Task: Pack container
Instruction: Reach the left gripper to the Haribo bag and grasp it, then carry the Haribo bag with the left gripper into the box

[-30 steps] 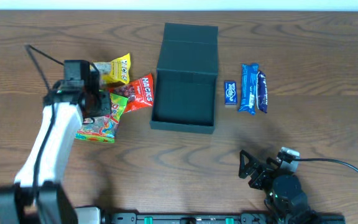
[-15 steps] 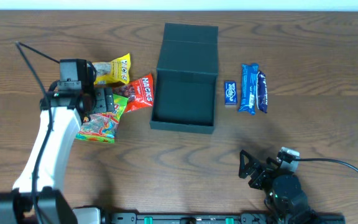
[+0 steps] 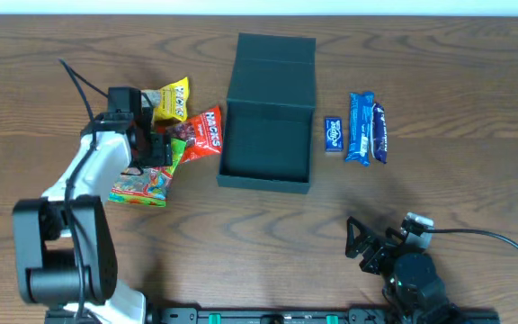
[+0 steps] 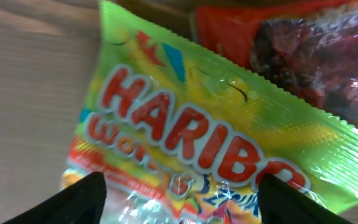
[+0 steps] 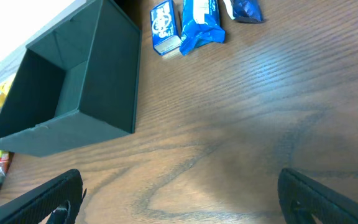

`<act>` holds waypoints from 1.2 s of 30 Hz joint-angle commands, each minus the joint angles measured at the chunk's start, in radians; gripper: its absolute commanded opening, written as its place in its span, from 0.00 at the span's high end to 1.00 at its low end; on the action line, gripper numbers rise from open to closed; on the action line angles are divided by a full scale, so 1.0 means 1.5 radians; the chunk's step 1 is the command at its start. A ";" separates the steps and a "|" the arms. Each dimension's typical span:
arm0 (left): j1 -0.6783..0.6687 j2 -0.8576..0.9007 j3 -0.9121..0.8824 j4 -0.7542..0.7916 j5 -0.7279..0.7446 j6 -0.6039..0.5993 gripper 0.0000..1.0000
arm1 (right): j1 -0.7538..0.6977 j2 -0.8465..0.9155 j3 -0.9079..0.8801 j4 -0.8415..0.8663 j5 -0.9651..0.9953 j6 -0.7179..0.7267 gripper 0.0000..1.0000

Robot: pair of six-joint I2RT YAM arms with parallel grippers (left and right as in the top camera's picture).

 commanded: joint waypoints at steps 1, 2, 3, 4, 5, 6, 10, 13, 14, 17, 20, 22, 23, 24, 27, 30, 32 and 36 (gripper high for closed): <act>0.001 0.037 0.009 0.004 0.018 0.004 0.23 | 0.004 -0.004 -0.004 0.001 0.007 0.006 0.01; 0.001 0.048 0.009 0.005 0.018 0.004 0.25 | 0.004 -0.004 -0.004 0.001 0.007 0.006 0.01; 0.001 0.057 0.009 0.005 0.018 0.004 0.27 | 0.004 -0.004 -0.004 0.001 0.007 0.006 0.01; 0.001 0.065 0.009 0.005 0.018 0.004 0.30 | 0.004 -0.004 -0.004 0.001 0.007 0.006 0.01; 0.001 0.075 0.009 0.005 0.018 0.004 0.35 | 0.004 -0.004 -0.004 0.001 0.007 0.006 0.01; 0.001 0.081 0.009 0.005 0.018 0.004 0.39 | 0.004 -0.004 -0.004 0.001 0.007 0.006 0.01; 0.001 0.091 0.009 0.005 0.023 0.004 0.60 | 0.004 -0.004 -0.004 0.001 0.007 0.006 0.01; 0.001 0.091 0.009 0.005 0.023 0.005 0.85 | 0.004 -0.004 -0.004 0.001 0.007 0.006 0.01; 0.001 0.091 0.009 0.005 0.023 0.004 0.94 | 0.004 -0.004 -0.004 0.001 0.007 0.006 0.01; 0.001 0.090 0.009 0.002 0.038 0.004 0.94 | 0.004 -0.004 -0.004 0.001 0.007 0.006 0.01; 0.001 0.076 0.009 -0.012 0.050 0.004 0.94 | 0.004 -0.004 -0.004 0.001 0.007 0.006 0.01; 0.001 0.050 0.009 -0.024 0.050 0.004 0.94 | 0.004 -0.004 -0.004 0.001 0.007 0.006 0.01; 0.001 0.034 0.009 -0.028 0.050 0.004 0.94 | 0.004 -0.004 -0.004 0.001 0.007 0.006 0.01; 0.001 0.018 0.009 -0.031 0.050 0.004 0.94 | 0.004 -0.004 -0.004 0.001 0.007 0.006 0.01; 0.000 -0.071 0.009 -0.037 0.050 0.002 0.94 | 0.004 -0.004 -0.004 0.001 0.007 0.006 0.01; 0.000 -0.169 0.009 -0.038 0.051 -0.016 0.94 | 0.004 -0.004 -0.004 0.001 0.007 0.006 0.01; 0.000 -0.229 0.009 -0.038 0.051 -0.038 0.94 | 0.004 -0.004 -0.004 0.001 0.007 0.006 0.01; -0.004 -0.313 0.009 -0.038 0.086 -0.094 0.94 | 0.004 -0.004 -0.004 0.001 0.007 0.006 0.01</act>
